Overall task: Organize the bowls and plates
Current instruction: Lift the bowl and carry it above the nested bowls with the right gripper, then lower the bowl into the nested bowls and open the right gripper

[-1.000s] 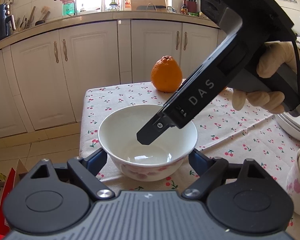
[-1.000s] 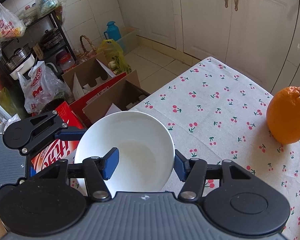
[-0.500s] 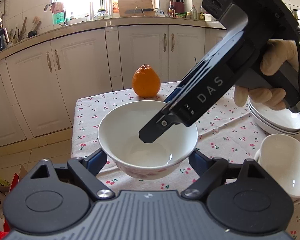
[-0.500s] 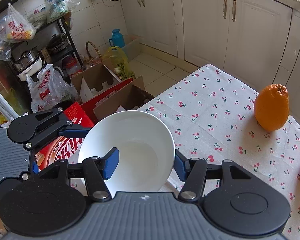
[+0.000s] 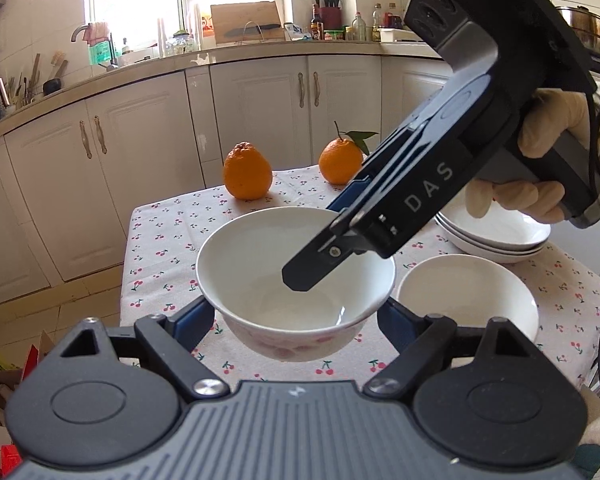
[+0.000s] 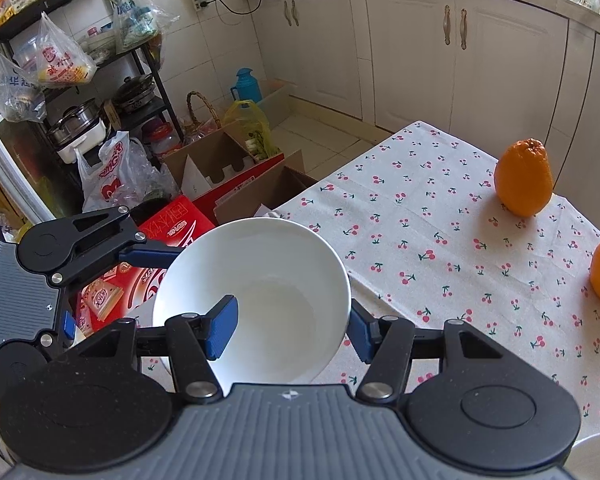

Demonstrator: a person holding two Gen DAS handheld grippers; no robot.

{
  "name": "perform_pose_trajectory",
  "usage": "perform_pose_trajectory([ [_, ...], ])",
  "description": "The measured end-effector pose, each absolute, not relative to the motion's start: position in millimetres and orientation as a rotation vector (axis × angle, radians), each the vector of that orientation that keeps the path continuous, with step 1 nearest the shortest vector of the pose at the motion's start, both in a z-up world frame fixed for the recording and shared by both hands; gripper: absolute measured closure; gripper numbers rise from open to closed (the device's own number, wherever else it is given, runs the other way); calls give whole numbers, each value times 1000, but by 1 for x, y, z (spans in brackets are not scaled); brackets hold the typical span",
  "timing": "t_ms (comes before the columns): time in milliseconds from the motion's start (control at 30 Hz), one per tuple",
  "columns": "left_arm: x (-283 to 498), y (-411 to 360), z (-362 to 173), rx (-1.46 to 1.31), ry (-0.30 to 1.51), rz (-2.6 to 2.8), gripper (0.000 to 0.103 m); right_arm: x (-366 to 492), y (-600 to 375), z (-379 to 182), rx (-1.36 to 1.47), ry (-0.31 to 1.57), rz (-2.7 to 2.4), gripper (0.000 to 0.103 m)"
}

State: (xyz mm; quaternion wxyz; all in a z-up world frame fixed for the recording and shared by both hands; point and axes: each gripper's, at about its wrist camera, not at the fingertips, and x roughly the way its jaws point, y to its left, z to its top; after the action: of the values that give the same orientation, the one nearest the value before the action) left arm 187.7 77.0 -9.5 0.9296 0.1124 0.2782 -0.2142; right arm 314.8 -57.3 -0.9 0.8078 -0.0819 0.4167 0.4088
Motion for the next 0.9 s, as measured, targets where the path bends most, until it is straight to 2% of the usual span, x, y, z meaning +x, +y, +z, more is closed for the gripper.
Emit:
perform_pose_trajectory([
  [467,145,47,3,241,563,-477,15,259,-93,10,-179,854,870,39],
  [900,140,12,-5,239,564,-569,15,236,-139,5,-160,850,776,38],
])
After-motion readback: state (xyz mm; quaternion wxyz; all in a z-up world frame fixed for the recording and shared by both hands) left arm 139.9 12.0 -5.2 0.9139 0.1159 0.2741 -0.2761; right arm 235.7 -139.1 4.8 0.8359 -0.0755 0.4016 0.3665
